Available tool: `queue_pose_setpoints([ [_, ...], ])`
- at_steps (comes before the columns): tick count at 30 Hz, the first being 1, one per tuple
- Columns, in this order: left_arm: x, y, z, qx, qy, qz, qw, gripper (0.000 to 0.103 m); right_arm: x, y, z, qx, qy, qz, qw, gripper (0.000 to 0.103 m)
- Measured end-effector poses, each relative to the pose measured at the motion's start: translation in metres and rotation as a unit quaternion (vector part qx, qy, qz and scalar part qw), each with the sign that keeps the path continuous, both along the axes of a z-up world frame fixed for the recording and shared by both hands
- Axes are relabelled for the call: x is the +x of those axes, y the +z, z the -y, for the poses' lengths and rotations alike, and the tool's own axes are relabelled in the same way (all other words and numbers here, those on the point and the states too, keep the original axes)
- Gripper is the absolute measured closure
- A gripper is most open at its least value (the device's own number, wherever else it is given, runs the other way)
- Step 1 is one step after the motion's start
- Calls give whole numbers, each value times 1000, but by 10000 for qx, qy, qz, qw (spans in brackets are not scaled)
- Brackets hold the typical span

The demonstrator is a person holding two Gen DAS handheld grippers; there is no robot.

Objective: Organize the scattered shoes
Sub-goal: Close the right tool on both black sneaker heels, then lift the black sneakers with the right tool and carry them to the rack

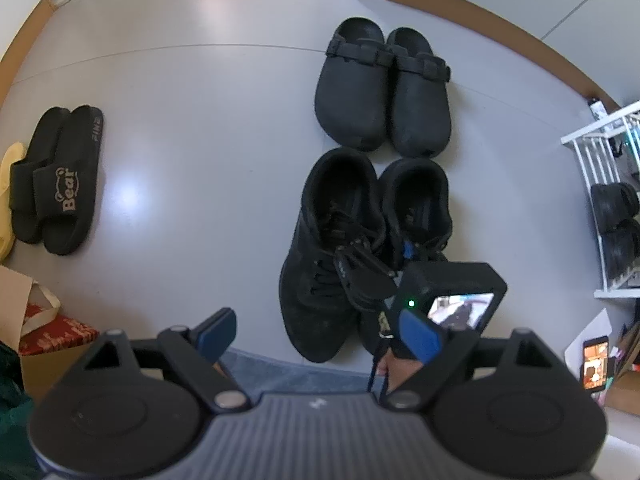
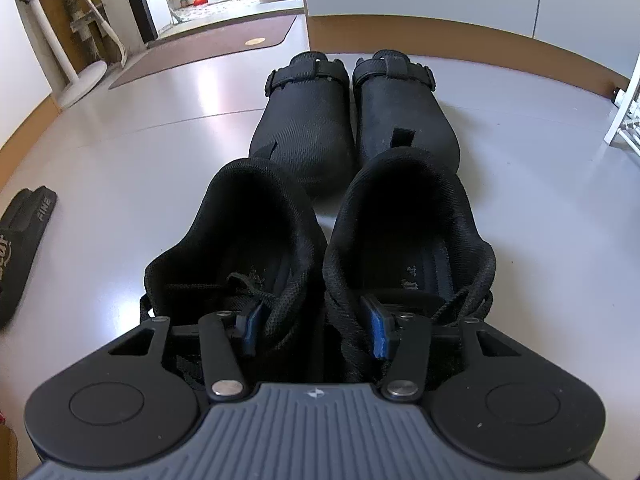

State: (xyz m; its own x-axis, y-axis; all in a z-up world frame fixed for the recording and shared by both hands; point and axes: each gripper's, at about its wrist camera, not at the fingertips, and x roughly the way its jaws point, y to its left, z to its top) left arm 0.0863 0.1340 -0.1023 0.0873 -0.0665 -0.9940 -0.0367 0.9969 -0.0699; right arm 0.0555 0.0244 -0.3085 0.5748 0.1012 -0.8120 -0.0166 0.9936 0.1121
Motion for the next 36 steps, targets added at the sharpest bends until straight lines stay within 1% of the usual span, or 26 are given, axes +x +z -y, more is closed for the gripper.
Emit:
queue_pose_setpoints([
  [1, 0, 0, 0, -1, 10, 3, 10000, 12, 1, -1, -1, -40, 11, -1, 10000, 62],
  [2, 0, 0, -1, -3, 17, 9, 10000, 12, 1, -1, 0, -27, -1, 3, 10000, 72],
  [5, 0, 1, -1, 2, 21, 18, 10000, 12, 1, 0, 2, 26, -11, 30, 10000, 80],
  [8, -1, 2, 1, -8, -10, 27, 10000, 12, -1, 1, 5, 45, 33, 115, 9999, 83],
  [12, -2, 3, 1, -18, -49, 55, 10000, 12, -8, 6, 17, 183, -98, 298, 9993, 85],
  [15, -3, 3, 0, -6, -67, 71, 10000, 12, -15, 9, 26, 174, -218, 468, 9985, 85],
  [24, -10, 9, 4, -54, -159, 167, 9997, 12, -22, 22, 46, 84, -355, 723, 9967, 85],
  [28, -11, 10, 9, -44, -201, 199, 9996, 12, -22, 35, 58, 27, -463, 882, 9950, 85],
  [32, -14, 15, 17, -99, -245, 262, 9993, 12, -25, 56, 75, -23, -589, 1115, 9920, 85],
  [34, -15, 21, 20, -200, -287, 315, 9989, 12, -26, 64, 81, -70, -615, 1208, 9907, 85],
  [36, -15, 31, 23, -384, -327, 434, 9978, 12, -28, 77, 92, -153, -696, 1335, 9885, 85],
])
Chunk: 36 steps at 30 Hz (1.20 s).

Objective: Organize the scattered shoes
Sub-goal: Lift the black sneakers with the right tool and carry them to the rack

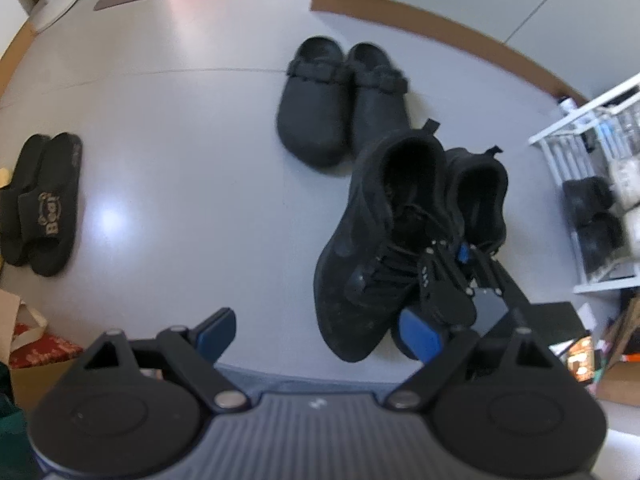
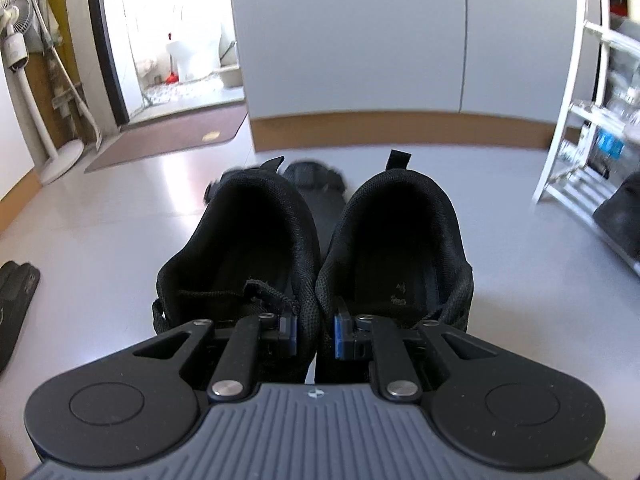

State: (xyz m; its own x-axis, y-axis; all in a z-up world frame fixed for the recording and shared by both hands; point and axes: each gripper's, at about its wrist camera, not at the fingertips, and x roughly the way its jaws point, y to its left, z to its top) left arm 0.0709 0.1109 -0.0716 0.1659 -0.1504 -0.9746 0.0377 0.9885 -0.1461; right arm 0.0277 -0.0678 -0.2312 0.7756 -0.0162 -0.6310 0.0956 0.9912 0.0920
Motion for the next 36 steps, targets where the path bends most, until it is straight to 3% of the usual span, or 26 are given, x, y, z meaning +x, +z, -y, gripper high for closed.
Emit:
queue_pose_setpoints([
  [16, -20, 34, 30, -571, -253, 496, 9968, 12, -17, 104, 80, -488, -663, 712, 9941, 86],
  [27, -34, 40, 33, -788, -288, 502, 9952, 12, -18, 173, 153, -696, -1305, 1135, 9825, 86],
  [36, -32, 28, 48, -797, -371, 365, 9955, 12, -7, 210, 213, -1013, -1831, 1099, 9717, 86],
])
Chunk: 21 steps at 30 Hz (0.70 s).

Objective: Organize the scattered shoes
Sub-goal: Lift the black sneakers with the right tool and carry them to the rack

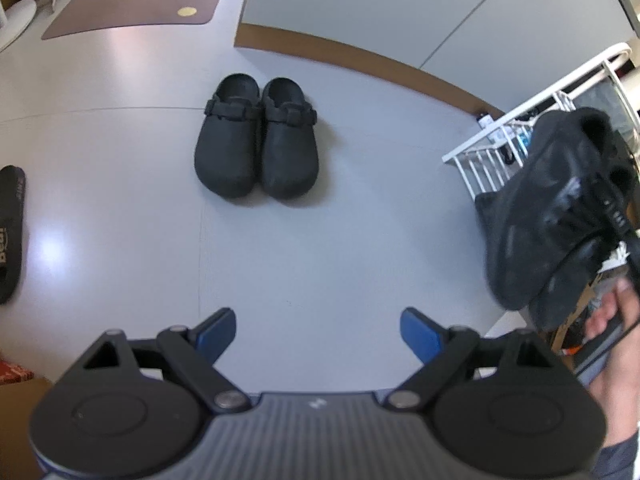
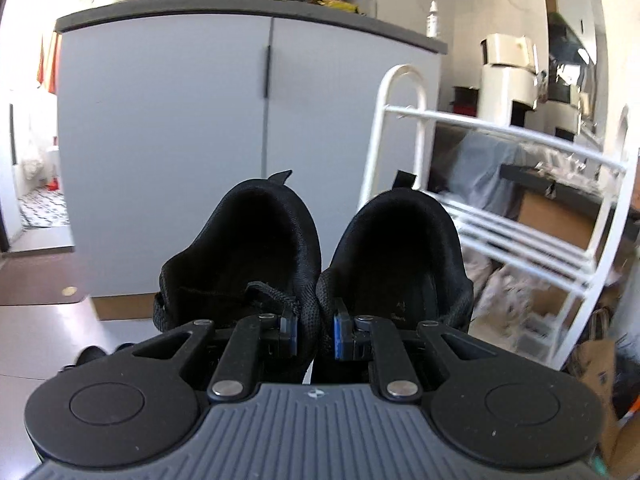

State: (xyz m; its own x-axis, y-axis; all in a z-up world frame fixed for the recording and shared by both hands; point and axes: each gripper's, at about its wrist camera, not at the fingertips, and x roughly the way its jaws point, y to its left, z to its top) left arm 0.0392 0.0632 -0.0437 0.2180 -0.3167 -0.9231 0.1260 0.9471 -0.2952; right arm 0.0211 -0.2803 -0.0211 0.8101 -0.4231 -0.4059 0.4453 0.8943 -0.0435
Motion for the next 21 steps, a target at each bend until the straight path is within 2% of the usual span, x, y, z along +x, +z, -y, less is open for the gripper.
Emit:
queue_pose_setpoints([
  [10, 10, -2, 19, -60, -76, 10, 10000, 12, 10, 32, 86, 246, -402, 138, 9988, 86],
  [21, 14, -10, 33, -111, -206, -80, 9997, 12, 22, 39, 160, 409, -761, -56, 9962, 86],
])
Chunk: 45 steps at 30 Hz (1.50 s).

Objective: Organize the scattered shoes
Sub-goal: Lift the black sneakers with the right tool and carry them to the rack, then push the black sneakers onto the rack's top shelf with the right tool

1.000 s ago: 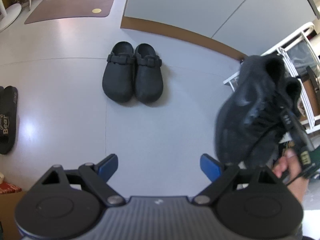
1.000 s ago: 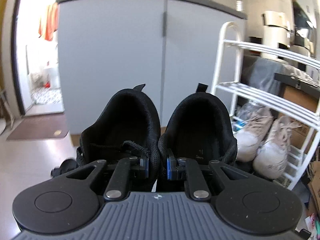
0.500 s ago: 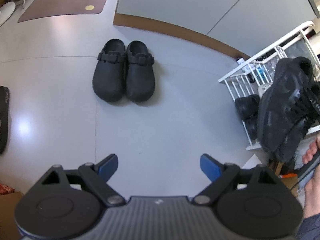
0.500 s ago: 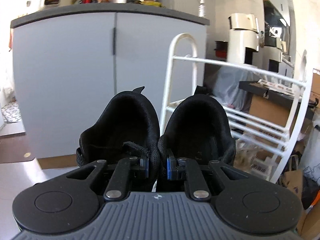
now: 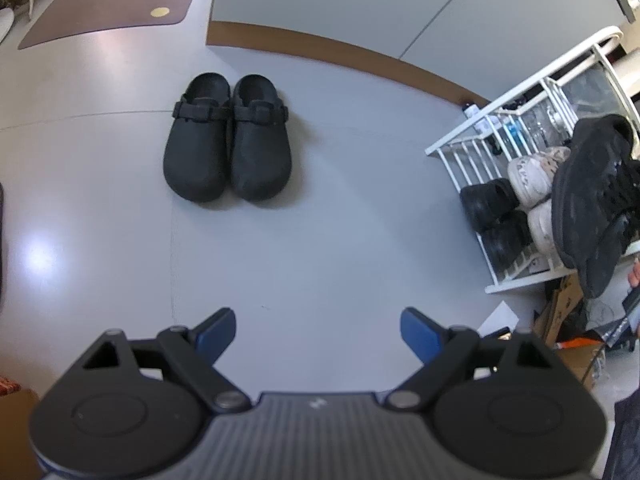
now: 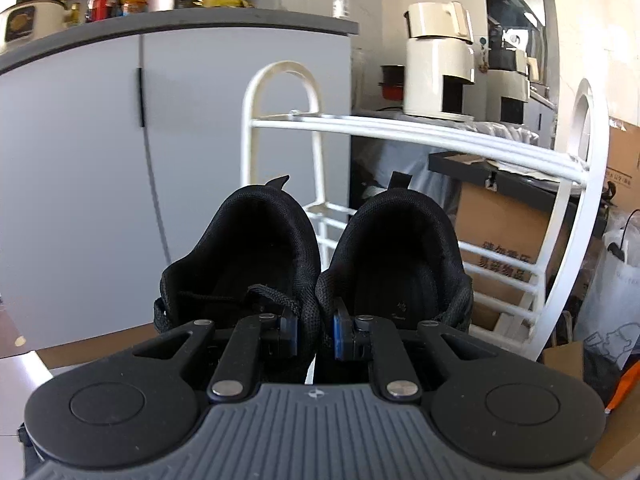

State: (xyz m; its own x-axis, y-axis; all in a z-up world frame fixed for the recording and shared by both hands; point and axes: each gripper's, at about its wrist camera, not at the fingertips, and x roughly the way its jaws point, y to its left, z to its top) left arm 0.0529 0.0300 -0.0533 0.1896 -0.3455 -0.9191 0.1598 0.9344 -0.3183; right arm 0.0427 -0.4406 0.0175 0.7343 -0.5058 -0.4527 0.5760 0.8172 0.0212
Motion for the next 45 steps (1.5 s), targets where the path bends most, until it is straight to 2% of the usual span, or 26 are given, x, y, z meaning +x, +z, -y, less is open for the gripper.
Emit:
queue_pose_setpoints([
  [7, 0, 0, 6, -11, -110, -9, 9999, 12, 16, 2, 40, 90, -257, -118, 9996, 86],
  [10, 2, 2, 9, -8, -145, 32, 9999, 12, 28, 4, 57, -40, -254, -218, 9994, 86],
  [13, 5, 1, 9, -6, -89, 29, 10000, 12, 35, 7, 72, 110, -336, -205, 9992, 86],
  [20, 6, -3, 19, 147, -208, 51, 9997, 12, 60, 11, 110, 276, -678, -283, 9969, 86],
  [33, 10, -7, 25, 50, -283, -54, 9996, 12, 91, 16, 157, 342, -1405, -242, 9892, 86],
  [42, 8, -10, 22, 80, -318, -86, 9994, 12, 102, 3, 178, 150, -2206, 17, 9753, 84],
  [45, 8, -11, 19, 93, -271, -109, 9995, 12, 108, 1, 180, -136, -2272, 64, 9737, 76],
])
